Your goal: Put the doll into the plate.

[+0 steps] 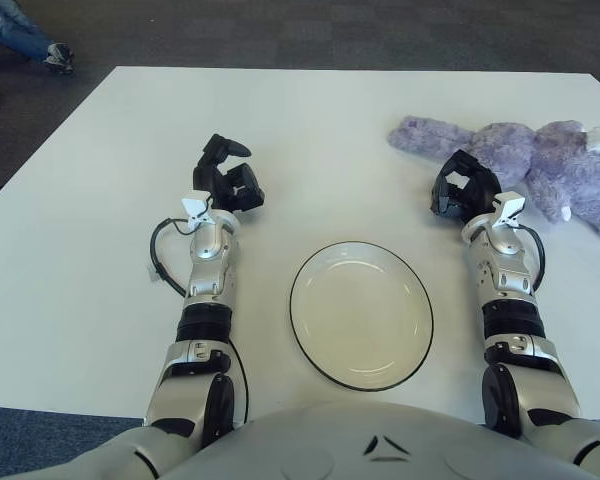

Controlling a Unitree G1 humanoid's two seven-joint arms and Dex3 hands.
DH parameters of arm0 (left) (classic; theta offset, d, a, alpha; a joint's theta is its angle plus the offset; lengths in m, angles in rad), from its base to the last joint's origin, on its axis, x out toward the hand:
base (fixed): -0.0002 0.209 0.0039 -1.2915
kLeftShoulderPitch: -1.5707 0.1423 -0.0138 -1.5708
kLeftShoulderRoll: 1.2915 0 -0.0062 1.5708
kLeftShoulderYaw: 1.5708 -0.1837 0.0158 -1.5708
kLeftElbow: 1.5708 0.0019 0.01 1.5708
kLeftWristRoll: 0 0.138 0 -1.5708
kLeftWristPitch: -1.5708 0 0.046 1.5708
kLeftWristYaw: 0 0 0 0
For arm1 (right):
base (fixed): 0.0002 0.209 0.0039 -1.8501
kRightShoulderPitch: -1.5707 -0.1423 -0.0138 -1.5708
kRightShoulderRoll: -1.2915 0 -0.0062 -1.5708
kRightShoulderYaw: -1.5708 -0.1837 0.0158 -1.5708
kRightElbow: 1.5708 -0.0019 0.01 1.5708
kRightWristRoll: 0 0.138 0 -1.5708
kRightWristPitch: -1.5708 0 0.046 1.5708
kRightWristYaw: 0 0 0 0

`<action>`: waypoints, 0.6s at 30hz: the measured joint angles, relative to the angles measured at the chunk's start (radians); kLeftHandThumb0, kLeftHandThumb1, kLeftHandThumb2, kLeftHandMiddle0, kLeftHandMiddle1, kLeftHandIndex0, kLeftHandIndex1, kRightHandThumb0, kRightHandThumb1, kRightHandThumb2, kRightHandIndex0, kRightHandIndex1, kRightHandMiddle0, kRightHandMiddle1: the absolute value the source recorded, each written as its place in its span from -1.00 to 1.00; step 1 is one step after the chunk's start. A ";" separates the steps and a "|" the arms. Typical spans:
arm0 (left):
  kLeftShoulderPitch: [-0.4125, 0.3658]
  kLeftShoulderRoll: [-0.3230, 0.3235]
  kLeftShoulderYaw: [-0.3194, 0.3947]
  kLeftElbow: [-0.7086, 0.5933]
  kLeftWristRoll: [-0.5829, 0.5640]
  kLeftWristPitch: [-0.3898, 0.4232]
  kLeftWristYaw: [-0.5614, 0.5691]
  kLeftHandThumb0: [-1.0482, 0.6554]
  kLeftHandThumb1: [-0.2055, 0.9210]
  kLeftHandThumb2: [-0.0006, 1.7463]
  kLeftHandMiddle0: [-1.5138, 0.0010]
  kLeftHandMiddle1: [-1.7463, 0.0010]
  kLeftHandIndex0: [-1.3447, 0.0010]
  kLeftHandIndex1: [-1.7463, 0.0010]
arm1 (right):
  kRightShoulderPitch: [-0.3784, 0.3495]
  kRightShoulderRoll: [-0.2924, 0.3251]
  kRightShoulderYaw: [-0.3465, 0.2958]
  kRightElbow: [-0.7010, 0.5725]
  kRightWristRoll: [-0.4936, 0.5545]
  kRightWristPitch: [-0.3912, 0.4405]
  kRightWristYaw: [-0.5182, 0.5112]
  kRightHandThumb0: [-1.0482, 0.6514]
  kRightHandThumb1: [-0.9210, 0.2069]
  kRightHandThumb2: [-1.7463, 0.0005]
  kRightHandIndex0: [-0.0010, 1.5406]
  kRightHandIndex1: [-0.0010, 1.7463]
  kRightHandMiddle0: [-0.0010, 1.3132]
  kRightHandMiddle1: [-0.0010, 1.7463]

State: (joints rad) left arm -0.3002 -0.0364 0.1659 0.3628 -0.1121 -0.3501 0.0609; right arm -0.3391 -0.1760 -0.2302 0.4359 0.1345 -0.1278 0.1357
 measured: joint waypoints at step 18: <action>0.000 0.000 0.002 0.000 -0.006 0.000 -0.014 -0.39 -0.29 0.68 -0.66 -1.00 -0.06 -1.00 | -0.001 -0.001 0.010 0.000 -0.001 0.001 -0.013 -0.36 0.18 -0.60 0.57 1.00 0.01 1.00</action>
State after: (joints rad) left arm -0.3002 -0.0369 0.1680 0.3627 -0.1177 -0.3500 0.0468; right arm -0.3397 -0.1769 -0.2207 0.4357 0.1337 -0.1270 0.1230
